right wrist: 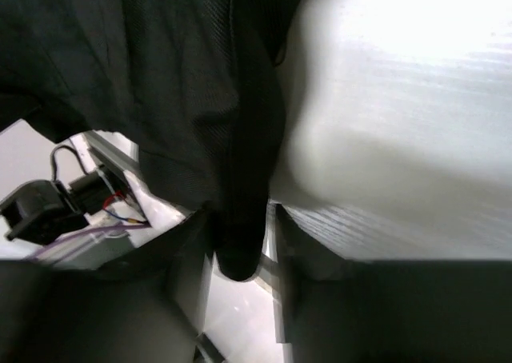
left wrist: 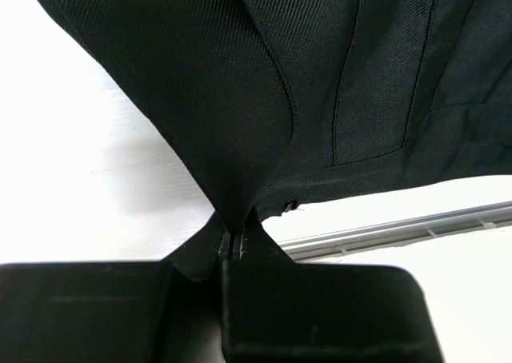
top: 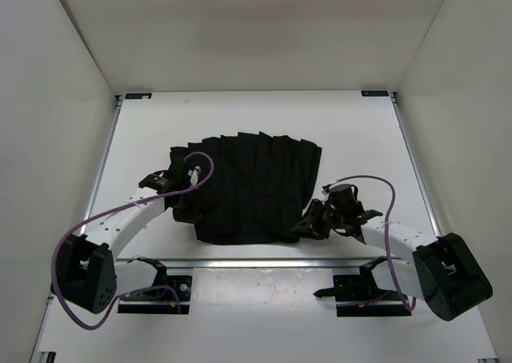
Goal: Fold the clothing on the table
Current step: Fold the skirt
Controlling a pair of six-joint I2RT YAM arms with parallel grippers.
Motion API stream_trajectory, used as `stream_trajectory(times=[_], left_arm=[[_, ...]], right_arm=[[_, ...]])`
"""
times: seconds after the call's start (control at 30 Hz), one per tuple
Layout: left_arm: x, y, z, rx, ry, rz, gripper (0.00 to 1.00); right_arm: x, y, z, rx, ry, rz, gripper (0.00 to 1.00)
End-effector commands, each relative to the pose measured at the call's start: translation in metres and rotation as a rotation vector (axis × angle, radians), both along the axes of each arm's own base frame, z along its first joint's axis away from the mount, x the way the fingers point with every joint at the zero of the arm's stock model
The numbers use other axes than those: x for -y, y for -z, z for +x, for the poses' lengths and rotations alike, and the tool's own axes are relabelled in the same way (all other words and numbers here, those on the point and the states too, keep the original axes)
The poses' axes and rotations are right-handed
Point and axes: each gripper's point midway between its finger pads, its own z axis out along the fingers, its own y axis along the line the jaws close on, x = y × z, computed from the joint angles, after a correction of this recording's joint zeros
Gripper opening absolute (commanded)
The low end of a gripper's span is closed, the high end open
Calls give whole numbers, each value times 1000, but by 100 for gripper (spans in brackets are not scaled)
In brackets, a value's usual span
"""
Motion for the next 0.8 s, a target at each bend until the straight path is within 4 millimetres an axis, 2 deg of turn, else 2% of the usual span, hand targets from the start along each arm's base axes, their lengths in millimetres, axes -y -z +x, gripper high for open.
stream_trajectory(times=[0.0, 0.03, 0.1, 0.2, 0.27, 0.37, 0.43, 0.47, 0.5, 0.53, 0.57, 0.6, 0.63, 0.67, 0.7, 0.73, 0.77], left_arm=[[3, -2, 4, 25, 8, -24, 0], [3, -2, 4, 23, 6, -25, 0], [1, -2, 5, 25, -1, -23, 0], [4, -2, 7, 26, -5, -29, 0], [7, -5, 10, 30, 0, -40, 0], [6, -9, 26, 57, 0, -29, 0], [8, -4, 45, 55, 5, -20, 0], [9, -10, 59, 76, 14, -19, 0], [10, -6, 71, 70, 16, -3, 0], [13, -13, 95, 103, 17, 11, 0], [19, -36, 125, 186, 21, 12, 0], [19, -35, 141, 198, 30, 35, 0], [25, -58, 176, 263, 33, 32, 0], [31, -86, 214, 339, 20, 15, 0], [36, -140, 251, 455, 9, -17, 0], [34, -136, 268, 425, 6, -17, 0], [43, -180, 299, 517, 10, -41, 0]], right_arm=[[-11, -15, 15, 54, -4, 43, 27], [-12, -17, 17, 60, -11, 43, 15], [-11, -18, 20, 59, -6, 36, 0], [-12, -21, 23, 79, -19, 50, 0], [-5, -27, 31, 98, -1, 25, 0], [16, -48, 65, 185, 65, 1, 1], [46, -64, 106, 259, 137, -35, 0], [54, -70, 119, 285, 152, -56, 0], [67, -79, 139, 309, 153, -97, 0], [81, -95, 167, 367, 160, -151, 0], [90, -128, 197, 478, 157, -205, 0], [97, -124, 209, 461, 150, -235, 0], [104, -150, 239, 511, 142, -260, 0], [111, -195, 264, 606, 144, -273, 0], [110, -195, 282, 606, 116, -274, 0], [127, -235, 315, 673, 148, -290, 0], [136, -281, 342, 770, 161, -324, 0]])
